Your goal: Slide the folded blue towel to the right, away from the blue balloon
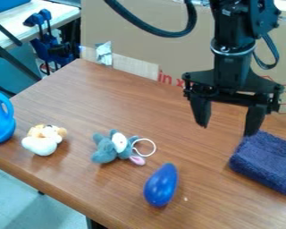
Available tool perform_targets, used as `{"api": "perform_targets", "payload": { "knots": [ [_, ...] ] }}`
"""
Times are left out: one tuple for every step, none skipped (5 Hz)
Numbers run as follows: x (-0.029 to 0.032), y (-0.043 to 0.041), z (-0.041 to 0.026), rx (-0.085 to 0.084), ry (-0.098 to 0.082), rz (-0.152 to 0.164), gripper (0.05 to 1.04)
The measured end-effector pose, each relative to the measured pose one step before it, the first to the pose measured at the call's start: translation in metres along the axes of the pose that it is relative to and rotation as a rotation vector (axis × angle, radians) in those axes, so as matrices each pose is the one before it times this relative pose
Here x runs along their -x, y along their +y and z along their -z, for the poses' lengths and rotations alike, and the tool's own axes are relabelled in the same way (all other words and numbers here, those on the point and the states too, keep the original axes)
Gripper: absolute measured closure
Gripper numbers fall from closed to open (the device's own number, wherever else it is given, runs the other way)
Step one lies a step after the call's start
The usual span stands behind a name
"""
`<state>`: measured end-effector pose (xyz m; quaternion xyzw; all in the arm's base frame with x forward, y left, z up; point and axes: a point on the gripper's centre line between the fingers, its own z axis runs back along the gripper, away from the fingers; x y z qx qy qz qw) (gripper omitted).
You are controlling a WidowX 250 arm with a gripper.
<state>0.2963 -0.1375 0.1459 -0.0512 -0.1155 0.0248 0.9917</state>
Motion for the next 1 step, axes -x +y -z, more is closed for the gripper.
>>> {"api": "perform_targets", "payload": {
  "knots": [
    [0.01277, -0.00428, 0.00611, -0.0148, 0.0748, 0.0853, 0.083]
  ]
}}
